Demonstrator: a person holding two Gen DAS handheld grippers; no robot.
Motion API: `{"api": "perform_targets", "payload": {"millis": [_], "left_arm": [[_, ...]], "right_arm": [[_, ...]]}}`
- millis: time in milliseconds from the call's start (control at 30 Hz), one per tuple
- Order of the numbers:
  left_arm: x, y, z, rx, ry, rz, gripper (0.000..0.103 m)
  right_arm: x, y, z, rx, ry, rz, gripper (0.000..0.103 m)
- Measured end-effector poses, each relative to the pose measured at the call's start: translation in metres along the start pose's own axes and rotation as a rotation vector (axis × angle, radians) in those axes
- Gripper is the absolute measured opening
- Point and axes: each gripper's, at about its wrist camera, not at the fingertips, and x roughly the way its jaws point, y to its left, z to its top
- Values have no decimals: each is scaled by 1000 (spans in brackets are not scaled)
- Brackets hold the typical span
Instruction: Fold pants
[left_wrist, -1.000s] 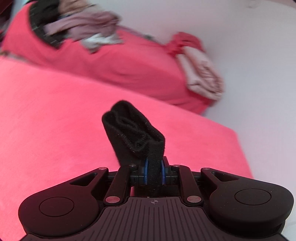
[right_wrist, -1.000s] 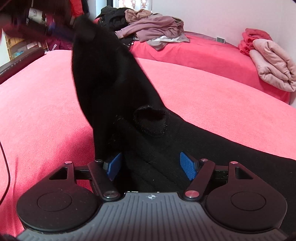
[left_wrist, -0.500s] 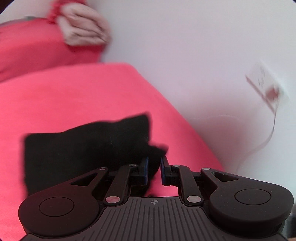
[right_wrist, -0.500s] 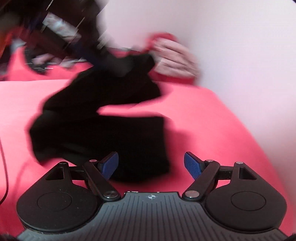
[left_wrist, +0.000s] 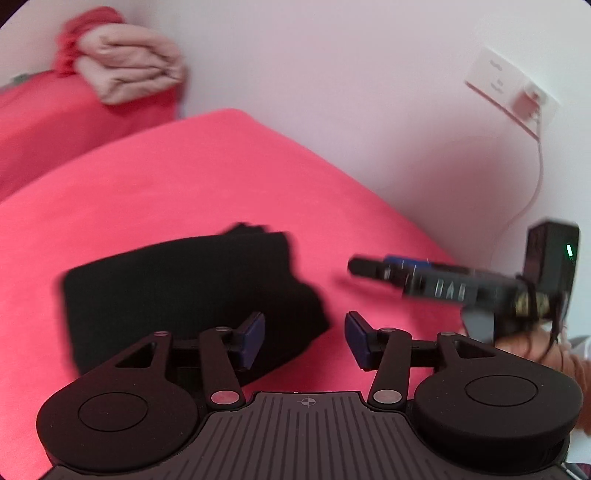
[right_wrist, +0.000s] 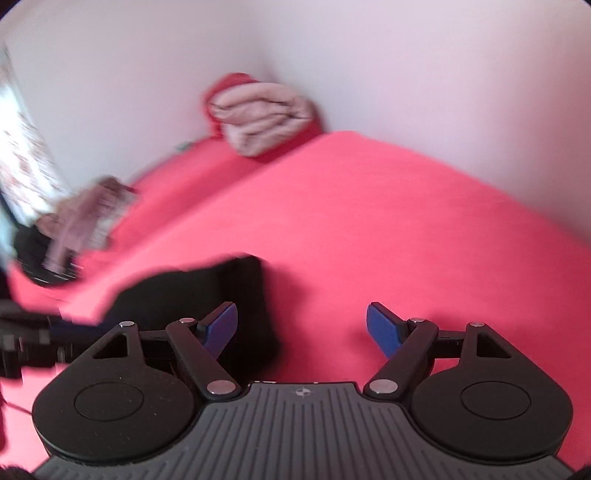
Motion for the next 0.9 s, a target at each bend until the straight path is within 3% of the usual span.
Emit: {"api": "perform_targets", "payload": {"millis": [167,300,400,433,533,600,667,733,833,900], "left_arm": [[-36,43,-26,-136,-39,170,103],[-50,66,-52,-208,-30,292,103],[-46,76,-68,-235,6,318,103],[-42,78,-73,-240,18,317,103],[-32,82,-81,-262,31,273,103],[-27,85,-81,-278,22,247,103],[-23,84,-81,-269,20,233,103],[-22,82,-80,-242,15,228,103],[-14,80,-80,-207,21,231,103],[-10,82,-79,-207,27,219,103]], "right_arm": [[49,28,12,-33,126,138,84],[76,51,-4,-118,222,117,84],[66,64,-2,-211,196,121,24],[63,63,4,-198,187,128,21],[53,45,24,-132,131,95,22],[57,27,24,-65,145,60,25],[67,18,15,-91,180,0,35],[67,18,13,-99,168,-11,40],[64,29,18,-152,141,-47,41],[55,35,24,-197,111,-104,52]]}}
